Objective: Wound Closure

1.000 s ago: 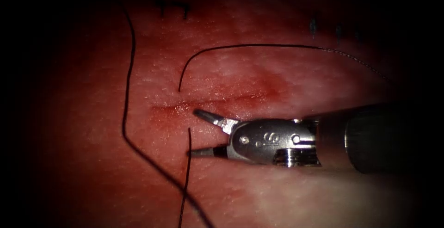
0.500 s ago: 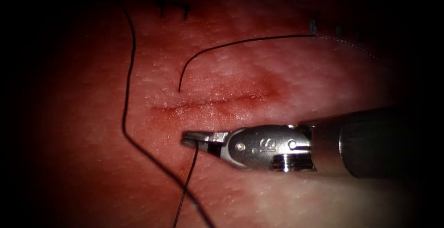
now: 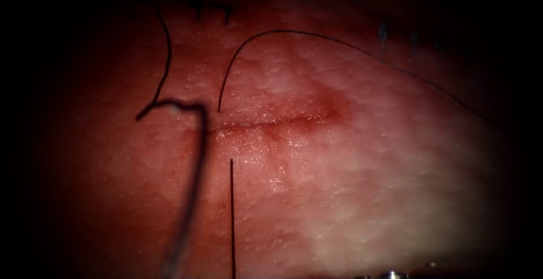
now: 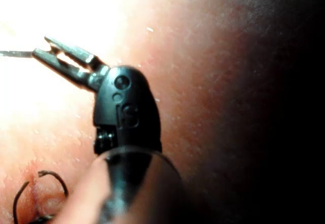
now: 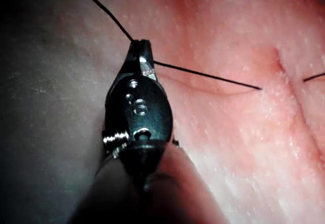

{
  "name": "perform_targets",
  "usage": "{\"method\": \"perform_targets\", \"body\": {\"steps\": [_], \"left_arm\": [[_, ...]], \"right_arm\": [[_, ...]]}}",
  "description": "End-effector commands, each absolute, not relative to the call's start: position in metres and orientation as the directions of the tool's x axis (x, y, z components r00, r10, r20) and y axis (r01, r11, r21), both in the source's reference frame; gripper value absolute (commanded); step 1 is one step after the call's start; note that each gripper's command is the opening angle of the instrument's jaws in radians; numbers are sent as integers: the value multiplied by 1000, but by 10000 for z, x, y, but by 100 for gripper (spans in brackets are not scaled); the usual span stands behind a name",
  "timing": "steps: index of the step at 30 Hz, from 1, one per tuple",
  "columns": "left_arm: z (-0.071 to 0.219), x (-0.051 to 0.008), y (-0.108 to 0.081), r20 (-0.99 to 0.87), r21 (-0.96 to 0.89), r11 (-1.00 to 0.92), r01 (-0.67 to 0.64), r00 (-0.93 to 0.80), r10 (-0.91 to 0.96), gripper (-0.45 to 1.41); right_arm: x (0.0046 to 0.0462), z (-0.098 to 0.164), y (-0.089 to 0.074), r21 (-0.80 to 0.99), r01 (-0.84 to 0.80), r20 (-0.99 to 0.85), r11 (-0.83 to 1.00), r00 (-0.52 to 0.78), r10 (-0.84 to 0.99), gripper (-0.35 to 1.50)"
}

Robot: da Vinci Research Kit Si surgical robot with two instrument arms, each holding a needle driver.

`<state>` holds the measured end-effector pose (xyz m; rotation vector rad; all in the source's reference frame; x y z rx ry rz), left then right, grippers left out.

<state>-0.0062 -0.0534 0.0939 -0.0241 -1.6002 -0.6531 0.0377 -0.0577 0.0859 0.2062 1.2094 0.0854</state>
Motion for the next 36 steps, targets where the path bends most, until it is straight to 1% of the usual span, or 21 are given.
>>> {"method": "perform_targets", "body": {"steps": [1,5,7,8,9,10,11,13,15,16,21,26,28,31,32,34,36], "left_arm": [[943,-65,-544,919,394,834,387,-157,-361,-35],[943,-64,-544,919,394,834,386,-157,-362,-35],[943,-64,-544,919,394,834,386,-157,-361,-35],[944,-65,-544,919,394,835,383,-158,-361,-35],[944,-65,-544,919,394,835,383,-158,-361,-35],[944,-65,-544,919,394,835,383,-158,-361,-35],[944,-65,-545,919,393,836,384,-158,-360,-35],[946,-66,-545,920,392,837,381,-159,-358,-35],[949,-66,-547,921,390,839,380,-159,-356,-35],[952,-65,-548,922,388,840,379,-159,-353,-35],[957,-61,-550,916,401,837,373,-167,-365,-35],[963,-57,-550,908,419,839,348,-177,-380,-42],[967,-54,-550,908,419,840,344,-174,-382,-42],[972,-49,-550,908,418,843,338,-169,-382,-40],[974,-44,-550,909,417,843,341,-167,-382,-40],[975,-41,-549,909,416,843,342,-166,-381,-40],[976,-38,-549,911,413,842,347,-165,-379,-40]], "right_arm": [[388,851,-593,208,62,-924,976,341,175,-35],[391,839,-605,221,101,-930,970,322,179,-35],[391,842,-602,239,93,-925,967,325,197,-35],[391,846,-598,237,78,-923,968,330,199,-8],[391,851,-592,232,52,-920,971,335,202,42],[389,860,-584,228,18,-920,973,330,210,88],[388,867,-576,228,-1,-921,974,323,216,106],[386,886,-555,194,-14,-924,981,332,188,123],[385,903,-537,163,-24,-926,986,343,161,130],[383,923,-518,130,-30,-926,991,352,133,130],[383,959,-487,90,-52,-921,995,376,103,130],[395,999,-460,51,-67,-918,996,390,73,130],[399,1013,-456,38,-66,-915,997,400,62,130],[403,1034,-458,28,-50,-903,998,426,47,133],[399,1039,-465,16,-37,-903,999,429,31,140],[397,1038,-470,34,-33,-906,999,422,44,140],[391,1030,-478,41,-26,-908,999,416,48,135]]}}
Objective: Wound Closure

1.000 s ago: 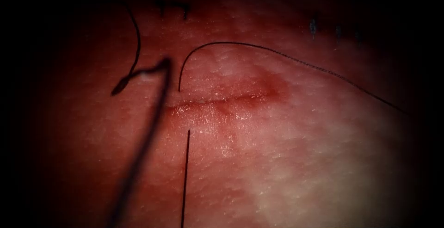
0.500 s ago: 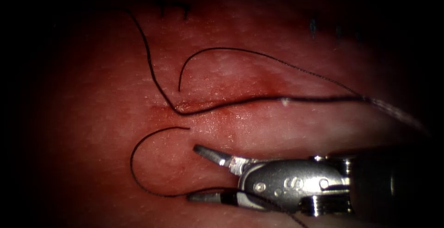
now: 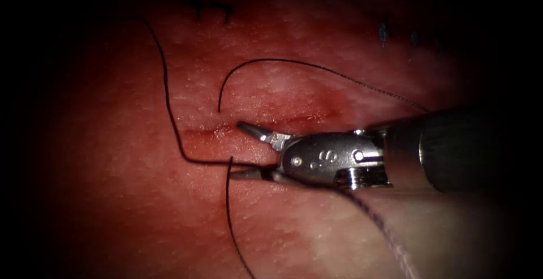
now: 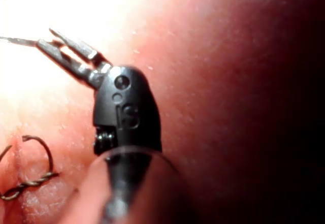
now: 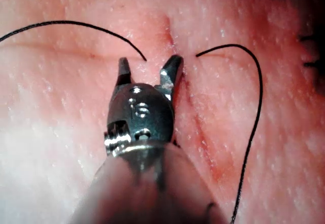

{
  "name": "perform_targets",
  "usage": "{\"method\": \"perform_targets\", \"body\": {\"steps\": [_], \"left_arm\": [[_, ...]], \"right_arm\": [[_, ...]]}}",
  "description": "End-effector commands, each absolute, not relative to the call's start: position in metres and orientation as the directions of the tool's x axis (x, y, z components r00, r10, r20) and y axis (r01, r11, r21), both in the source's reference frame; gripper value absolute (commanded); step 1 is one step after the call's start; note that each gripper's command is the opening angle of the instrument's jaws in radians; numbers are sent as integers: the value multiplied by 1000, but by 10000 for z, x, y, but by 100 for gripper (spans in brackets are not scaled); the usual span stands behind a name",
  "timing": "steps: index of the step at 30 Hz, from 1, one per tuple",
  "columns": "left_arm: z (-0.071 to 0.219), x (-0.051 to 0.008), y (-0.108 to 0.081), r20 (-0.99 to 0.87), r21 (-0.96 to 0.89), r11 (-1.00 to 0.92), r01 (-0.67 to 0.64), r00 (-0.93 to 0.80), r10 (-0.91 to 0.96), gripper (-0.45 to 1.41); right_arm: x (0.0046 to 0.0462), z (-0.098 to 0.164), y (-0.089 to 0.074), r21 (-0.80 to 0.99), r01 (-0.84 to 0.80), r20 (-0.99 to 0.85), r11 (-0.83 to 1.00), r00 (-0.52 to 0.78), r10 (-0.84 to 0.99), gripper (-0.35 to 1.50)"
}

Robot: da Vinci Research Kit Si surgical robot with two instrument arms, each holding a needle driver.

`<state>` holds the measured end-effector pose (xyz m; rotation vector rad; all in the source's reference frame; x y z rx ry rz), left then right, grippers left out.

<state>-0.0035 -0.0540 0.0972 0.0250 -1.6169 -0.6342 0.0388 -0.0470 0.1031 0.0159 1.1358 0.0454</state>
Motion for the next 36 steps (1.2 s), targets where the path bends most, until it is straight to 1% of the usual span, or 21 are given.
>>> {"method": "perform_targets", "body": {"steps": [1,5,8,10,11,13,14,15,16,17,18,19,20,21,22,23,24,25,29,32,36], "left_arm": [[977,-38,-548,911,413,842,346,-164,-379,-40],[978,-43,-552,909,418,838,351,-165,-384,-38],[978,-41,-554,911,412,846,338,-167,-377,-42],[980,-35,-554,917,398,857,328,-170,-361,-45],[982,-32,-554,921,387,863,324,-174,-348,-45],[985,-28,-554,927,371,873,316,-184,-328,-45],[988,-27,-555,930,358,882,307,-195,-310,-45],[989,-26,-555,933,348,888,299,-206,-296,-45],[991,-26,-555,934,339,896,288,-218,-284,-45],[996,-26,-557,931,316,911,267,-271,-243,-45],[1000,-27,-558,923,257,964,68,-314,-224,-45],[1002,-27,-560,907,168,974,-153,-364,-213,-45],[1002,-27,-560,907,168,974,-153,-364,-213,-45],[1003,-27,-560,892,91,949,-303,-399,-213,-45],[1004,-27,-561,877,17,905,-425,-428,-218,-45],[1005,-27,-562,853,-95,811,-577,-467,-232,-45],[1005,-26,-562,832,-193,706,-682,-495,-251,-45],[1006,-25,-563,807,-304,559,-771,-521,-279,-45],[1012,-24,-568,774,-442,334,-832,-542,-326,-45],[1015,-25,-569,769,-467,288,-836,-545,-336,-45],[1018,-25,-569,769,-467,287,-836,-544,-336,-45]], "right_arm": [[390,1026,-480,44,-25,-909,999,415,50,131],[402,1023,-473,53,-40,-907,998,416,65,128],[408,1032,-469,42,-47,-907,998,416,58,128],[408,1036,-471,41,-42,-912,998,406,54,104],[408,1036,-472,42,-36,-914,998,402,53,88],[406,1036,-476,40,-32,-915,999,400,49,47],[405,1035,-478,50,-34,-915,998,399,59,24],[404,1035,-481,76,-44,-914,996,395,87,-33],[402,1034,-482,120,-58,-910,991,393,133,-35],[398,1032,-485,200,-90,-894,976,392,219,-35],[393,1027,-488,217,-93,-888,972,396,236,-35],[387,1018,-496,242,-90,-880,966,398,257,-35],[387,1018,-496,242,-90,-880,966,398,257,-35],[385,1012,-500,244,-85,-880,966,400,257,-35],[382,1006,-506,251,-80,-879,965,400,262,-35],[379,996,-514,253,-71,-881,965,396,260,-35],[377,988,-521,254,-63,-883,965,393,258,-35],[374,968,-539,257,-40,-887,966,387,252,-35],[368,909,-582,264,-6,-894,965,374,247,-35],[369,883,-598,266,16,-899,964,364,242,-35],[371,859,-610,271,43,-905,962,351,239,-35]]}}
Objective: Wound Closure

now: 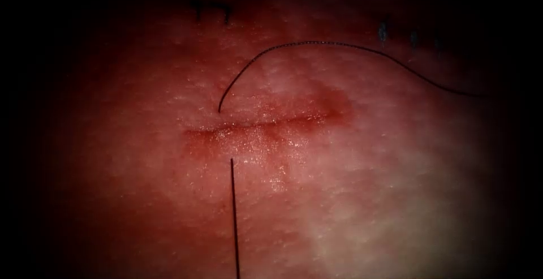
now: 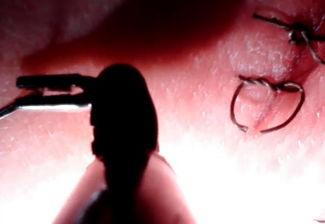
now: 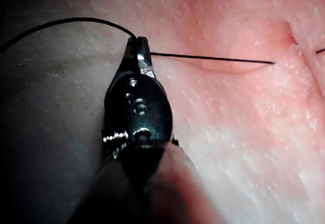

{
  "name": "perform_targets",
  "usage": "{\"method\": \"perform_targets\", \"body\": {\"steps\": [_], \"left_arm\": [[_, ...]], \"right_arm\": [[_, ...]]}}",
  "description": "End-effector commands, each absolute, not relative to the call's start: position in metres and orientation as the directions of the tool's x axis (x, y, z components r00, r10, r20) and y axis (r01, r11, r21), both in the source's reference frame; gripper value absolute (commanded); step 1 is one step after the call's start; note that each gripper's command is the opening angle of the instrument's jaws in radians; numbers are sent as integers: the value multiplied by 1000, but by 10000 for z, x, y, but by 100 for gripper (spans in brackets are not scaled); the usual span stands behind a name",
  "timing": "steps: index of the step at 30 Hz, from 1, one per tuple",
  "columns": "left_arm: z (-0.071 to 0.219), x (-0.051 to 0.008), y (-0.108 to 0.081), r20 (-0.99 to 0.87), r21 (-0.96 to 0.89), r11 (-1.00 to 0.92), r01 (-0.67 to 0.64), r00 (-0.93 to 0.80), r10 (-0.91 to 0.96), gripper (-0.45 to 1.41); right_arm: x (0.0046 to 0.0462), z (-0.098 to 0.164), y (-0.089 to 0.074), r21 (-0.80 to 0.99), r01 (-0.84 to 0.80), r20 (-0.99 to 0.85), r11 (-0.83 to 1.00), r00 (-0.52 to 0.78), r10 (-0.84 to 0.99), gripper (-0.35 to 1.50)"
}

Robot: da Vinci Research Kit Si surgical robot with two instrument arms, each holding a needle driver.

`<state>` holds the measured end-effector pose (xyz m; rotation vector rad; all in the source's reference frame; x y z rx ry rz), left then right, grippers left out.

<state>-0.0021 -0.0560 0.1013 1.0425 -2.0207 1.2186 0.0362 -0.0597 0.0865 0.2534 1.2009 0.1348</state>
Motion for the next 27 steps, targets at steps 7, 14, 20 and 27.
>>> {"method": "perform_targets", "body": {"steps": [7,14,20,27], "left_arm": [[1022,-25,-568,771,-462,297,-836,-543,-332,-45],[1026,-26,-568,779,-430,354,-830,-540,-320,-45],[1026,-26,-568,779,-430,354,-830,-540,-320,-45],[1026,-26,-568,779,-430,354,-830,-540,-320,-45]], "right_arm": [[376,832,-621,298,61,-912,953,312,266,-35],[371,848,-581,243,-36,-937,969,248,245,99],[371,848,-581,243,-36,-937,969,248,245,99],[371,848,-581,243,-36,-937,969,248,245,99]]}}
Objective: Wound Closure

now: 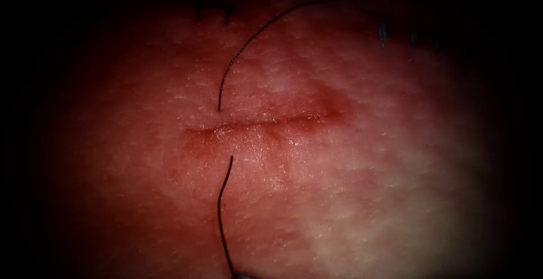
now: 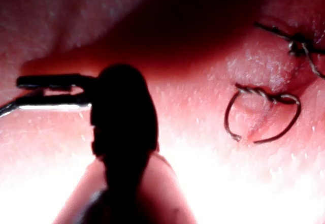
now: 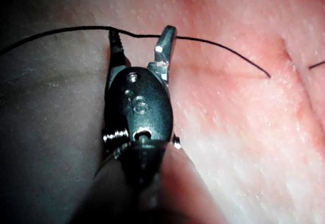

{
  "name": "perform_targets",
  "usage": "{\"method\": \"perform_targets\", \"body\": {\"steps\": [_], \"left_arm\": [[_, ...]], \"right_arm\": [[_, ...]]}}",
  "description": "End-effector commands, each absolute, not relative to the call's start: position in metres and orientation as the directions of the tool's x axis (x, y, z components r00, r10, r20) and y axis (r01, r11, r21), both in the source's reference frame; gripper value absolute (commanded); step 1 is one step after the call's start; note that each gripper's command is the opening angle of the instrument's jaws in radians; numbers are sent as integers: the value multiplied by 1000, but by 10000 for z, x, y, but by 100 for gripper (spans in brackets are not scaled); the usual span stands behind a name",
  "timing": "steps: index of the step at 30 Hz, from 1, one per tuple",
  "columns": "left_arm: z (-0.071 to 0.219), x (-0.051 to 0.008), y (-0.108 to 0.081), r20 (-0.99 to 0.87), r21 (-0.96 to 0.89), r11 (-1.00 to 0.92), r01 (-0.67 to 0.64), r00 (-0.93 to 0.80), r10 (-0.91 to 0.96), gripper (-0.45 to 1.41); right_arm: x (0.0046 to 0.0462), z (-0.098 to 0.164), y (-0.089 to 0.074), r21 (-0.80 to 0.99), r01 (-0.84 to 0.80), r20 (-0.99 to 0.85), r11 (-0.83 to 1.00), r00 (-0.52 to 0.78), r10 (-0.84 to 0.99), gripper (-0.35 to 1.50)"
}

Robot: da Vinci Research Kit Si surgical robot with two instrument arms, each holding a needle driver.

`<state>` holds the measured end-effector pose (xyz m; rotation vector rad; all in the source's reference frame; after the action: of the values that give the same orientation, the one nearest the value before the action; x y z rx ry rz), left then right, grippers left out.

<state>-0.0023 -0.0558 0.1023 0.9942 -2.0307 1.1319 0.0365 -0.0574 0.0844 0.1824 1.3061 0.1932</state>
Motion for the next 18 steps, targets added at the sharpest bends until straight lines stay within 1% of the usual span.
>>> {"method": "perform_targets", "body": {"steps": [1,18], "left_arm": [[1026,-26,-568,779,-430,354,-830,-540,-320,-45],[1026,-26,-568,779,-430,354,-830,-540,-320,-45]], "right_arm": [[371,848,-581,243,-36,-937,969,248,245,99],[371,848,-581,243,-36,-937,969,248,245,99]]}}
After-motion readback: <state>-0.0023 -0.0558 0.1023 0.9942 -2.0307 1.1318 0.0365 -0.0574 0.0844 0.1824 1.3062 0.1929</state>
